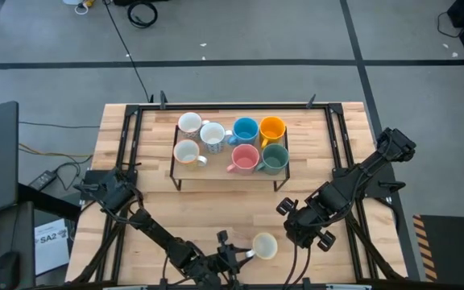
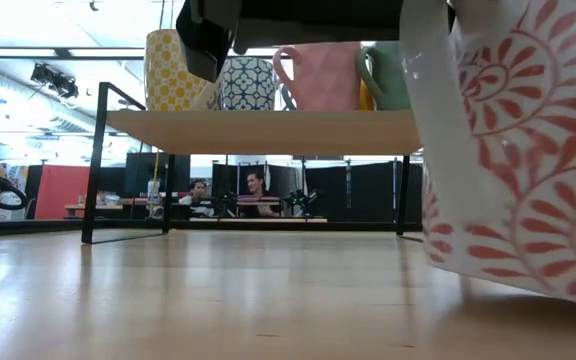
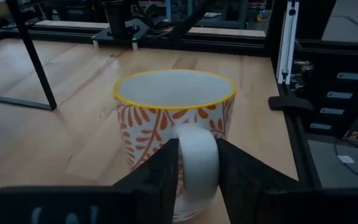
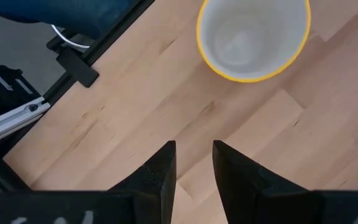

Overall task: Place coffee mugs
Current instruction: Put the orange patterned mug on the shelf

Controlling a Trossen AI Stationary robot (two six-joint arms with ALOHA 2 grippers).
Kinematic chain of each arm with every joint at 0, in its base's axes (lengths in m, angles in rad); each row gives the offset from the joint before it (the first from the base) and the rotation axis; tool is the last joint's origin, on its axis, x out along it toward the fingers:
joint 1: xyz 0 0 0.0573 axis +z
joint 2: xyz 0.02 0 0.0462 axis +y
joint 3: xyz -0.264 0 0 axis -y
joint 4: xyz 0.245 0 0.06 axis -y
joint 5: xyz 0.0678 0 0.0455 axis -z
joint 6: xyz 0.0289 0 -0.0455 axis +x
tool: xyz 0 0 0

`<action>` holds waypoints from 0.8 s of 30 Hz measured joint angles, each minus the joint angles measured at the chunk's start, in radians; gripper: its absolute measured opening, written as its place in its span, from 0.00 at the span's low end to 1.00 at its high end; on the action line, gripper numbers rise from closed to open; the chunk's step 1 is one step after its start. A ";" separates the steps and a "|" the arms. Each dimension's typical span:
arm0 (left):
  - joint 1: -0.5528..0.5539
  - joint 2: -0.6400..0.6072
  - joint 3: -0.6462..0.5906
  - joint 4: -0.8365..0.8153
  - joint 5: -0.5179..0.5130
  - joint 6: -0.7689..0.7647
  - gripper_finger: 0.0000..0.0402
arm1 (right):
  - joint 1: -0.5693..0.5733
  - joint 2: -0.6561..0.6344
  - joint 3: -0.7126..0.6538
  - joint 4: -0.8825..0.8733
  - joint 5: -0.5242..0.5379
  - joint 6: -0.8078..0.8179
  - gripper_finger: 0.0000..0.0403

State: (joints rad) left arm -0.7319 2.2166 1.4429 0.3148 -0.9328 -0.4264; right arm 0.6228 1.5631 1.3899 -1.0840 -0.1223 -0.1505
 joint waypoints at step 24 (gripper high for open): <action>-0.001 0.000 0.000 0.096 0.033 0.175 0.45 | 0.000 0.000 0.000 -0.001 -0.002 0.002 0.27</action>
State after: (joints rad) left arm -0.7330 2.2166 1.4425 0.4107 -0.8998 -0.2518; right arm 0.6228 1.5631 1.3899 -1.0851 -0.1247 -0.1490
